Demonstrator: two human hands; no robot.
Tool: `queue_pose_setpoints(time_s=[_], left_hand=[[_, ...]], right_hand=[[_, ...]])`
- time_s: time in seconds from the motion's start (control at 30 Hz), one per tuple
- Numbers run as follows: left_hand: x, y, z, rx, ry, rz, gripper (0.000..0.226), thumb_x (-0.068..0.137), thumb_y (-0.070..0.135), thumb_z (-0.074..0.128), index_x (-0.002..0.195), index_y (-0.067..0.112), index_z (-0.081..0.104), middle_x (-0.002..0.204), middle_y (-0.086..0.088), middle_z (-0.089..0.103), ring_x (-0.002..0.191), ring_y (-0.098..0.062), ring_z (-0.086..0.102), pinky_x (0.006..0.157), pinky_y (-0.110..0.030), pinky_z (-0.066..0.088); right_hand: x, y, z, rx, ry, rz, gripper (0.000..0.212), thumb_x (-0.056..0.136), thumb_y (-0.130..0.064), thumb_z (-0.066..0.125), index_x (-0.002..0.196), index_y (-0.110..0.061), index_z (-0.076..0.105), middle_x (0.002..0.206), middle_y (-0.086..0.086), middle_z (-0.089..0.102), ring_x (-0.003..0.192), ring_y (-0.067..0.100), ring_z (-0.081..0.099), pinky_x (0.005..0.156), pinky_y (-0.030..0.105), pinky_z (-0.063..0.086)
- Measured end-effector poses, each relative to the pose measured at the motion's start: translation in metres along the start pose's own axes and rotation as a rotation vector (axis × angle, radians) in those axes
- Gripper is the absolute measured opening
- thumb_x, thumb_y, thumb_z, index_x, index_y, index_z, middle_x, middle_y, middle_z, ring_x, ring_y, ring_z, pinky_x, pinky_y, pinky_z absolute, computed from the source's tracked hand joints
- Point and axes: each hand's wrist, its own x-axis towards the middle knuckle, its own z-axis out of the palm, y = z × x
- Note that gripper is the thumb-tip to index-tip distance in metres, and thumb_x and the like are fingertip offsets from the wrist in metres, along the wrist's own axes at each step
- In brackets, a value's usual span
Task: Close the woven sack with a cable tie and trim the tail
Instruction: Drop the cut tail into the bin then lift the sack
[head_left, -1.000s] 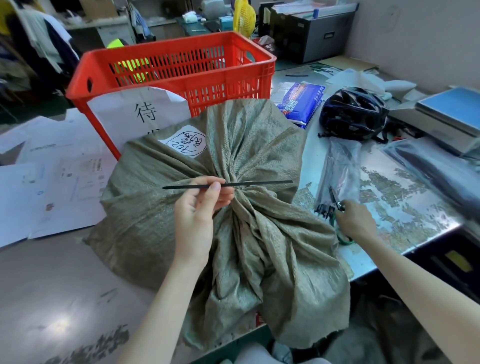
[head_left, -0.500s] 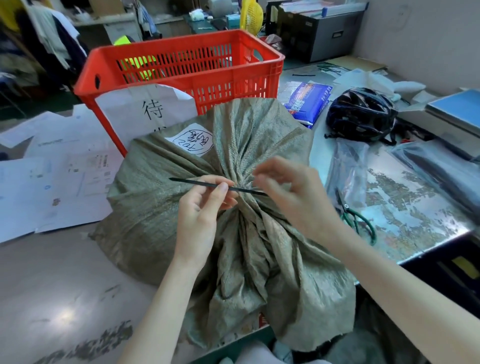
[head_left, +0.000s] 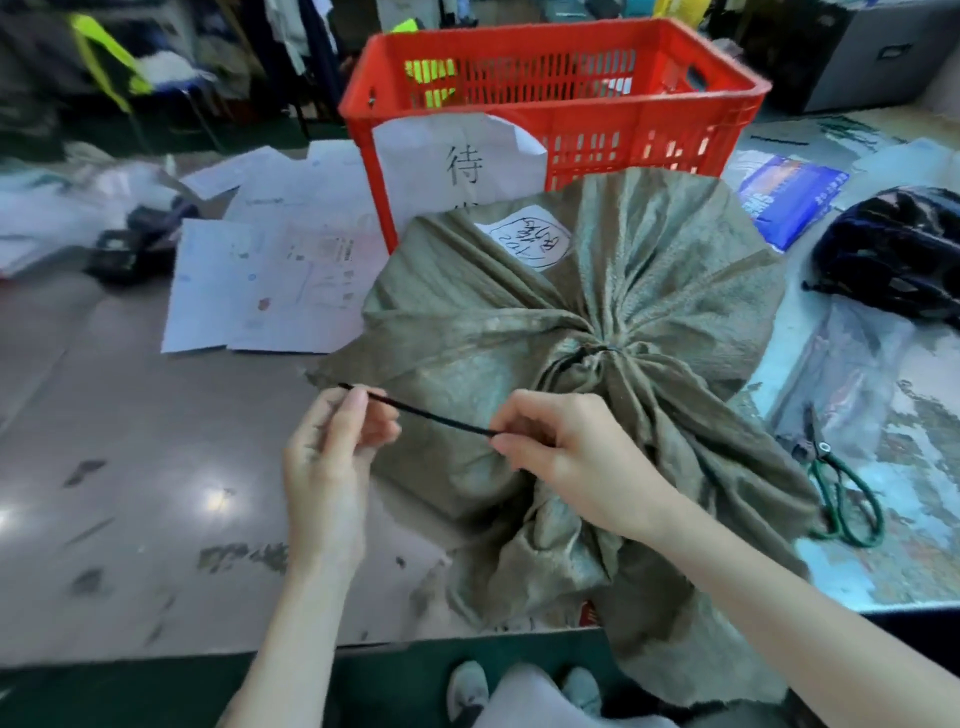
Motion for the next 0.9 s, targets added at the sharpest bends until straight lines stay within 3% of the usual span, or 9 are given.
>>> queue_pose_setpoints(time_s=[0.1, 0.23, 0.37, 0.53, 0.67, 0.8, 0.9], left_hand=[[-0.009, 0.001, -0.043, -0.024, 0.178, -0.013, 0.034, 0.096, 0.010, 0.051, 0.072, 0.022, 0.071, 0.067, 0.007, 0.066, 0.066, -0.009, 0.057, 0.067, -0.021, 0.050], [-0.037, 0.001, -0.091, 0.120, 0.346, -0.006, 0.033, 0.095, 0.011, 0.053, 0.071, 0.024, 0.071, 0.067, 0.010, 0.064, 0.067, -0.007, 0.057, 0.071, -0.020, 0.049], [-0.077, -0.006, -0.143, 0.348, 0.468, -0.062, 0.015, 0.094, 0.013, 0.058, 0.084, 0.017, 0.069, 0.073, 0.008, 0.069, 0.075, -0.009, 0.062, 0.081, -0.026, 0.052], [-0.121, -0.003, -0.194, 0.429, 0.564, -0.164, 0.015, 0.087, 0.002, 0.064, 0.080, 0.014, 0.070, 0.068, 0.006, 0.071, 0.066, -0.006, 0.065, 0.069, -0.016, 0.055], [-0.148, 0.001, -0.221, 0.417, 0.604, -0.225, 0.015, 0.084, -0.003, 0.065, 0.077, 0.010, 0.068, 0.068, 0.002, 0.070, 0.064, -0.008, 0.066, 0.068, -0.017, 0.055], [-0.165, 0.005, -0.245, 0.496, 0.593, -0.271, 0.016, 0.084, -0.006, 0.063, 0.075, 0.006, 0.067, 0.066, -0.003, 0.069, 0.063, -0.007, 0.066, 0.065, -0.015, 0.054], [-0.176, 0.008, -0.273, 0.617, 0.606, -0.301, 0.018, 0.083, -0.003, 0.066, 0.072, 0.011, 0.070, 0.066, -0.002, 0.072, 0.064, -0.010, 0.065, 0.068, -0.018, 0.054]], right_hand=[[0.007, -0.003, 0.028, -0.012, -0.141, -0.013, 0.006, 0.085, -0.010, 0.063, 0.079, -0.009, 0.065, 0.054, -0.009, 0.052, 0.050, 0.005, 0.046, 0.054, 0.011, 0.033], [0.016, -0.006, 0.069, -0.009, -0.339, -0.002, 0.009, 0.085, -0.009, 0.062, 0.077, -0.007, 0.064, 0.058, -0.002, 0.061, 0.049, 0.005, 0.048, 0.052, 0.012, 0.036], [0.015, -0.008, 0.110, -0.030, -0.566, -0.016, 0.009, 0.085, -0.008, 0.059, 0.078, -0.005, 0.064, 0.067, 0.007, 0.067, 0.045, 0.003, 0.050, 0.051, 0.011, 0.039], [0.013, -0.014, 0.163, -0.077, -0.755, -0.065, 0.009, 0.086, -0.006, 0.056, 0.083, -0.005, 0.065, 0.065, 0.006, 0.067, 0.043, -0.001, 0.052, 0.054, 0.020, 0.044], [0.011, -0.026, 0.207, -0.065, -0.897, -0.097, 0.012, 0.087, -0.004, 0.054, 0.081, -0.009, 0.063, 0.064, 0.006, 0.067, 0.041, 0.003, 0.051, 0.055, 0.027, 0.048], [0.009, -0.039, 0.247, -0.066, -0.994, -0.128, 0.010, 0.088, -0.003, 0.053, 0.091, -0.006, 0.063, 0.073, 0.005, 0.068, 0.057, 0.020, 0.062, 0.053, 0.016, 0.047], [0.011, -0.041, 0.269, -0.082, -0.999, -0.125, 0.019, 0.091, -0.010, 0.054, 0.108, -0.006, 0.062, 0.102, 0.011, 0.070, 0.091, 0.021, 0.065, 0.082, 0.024, 0.051]])
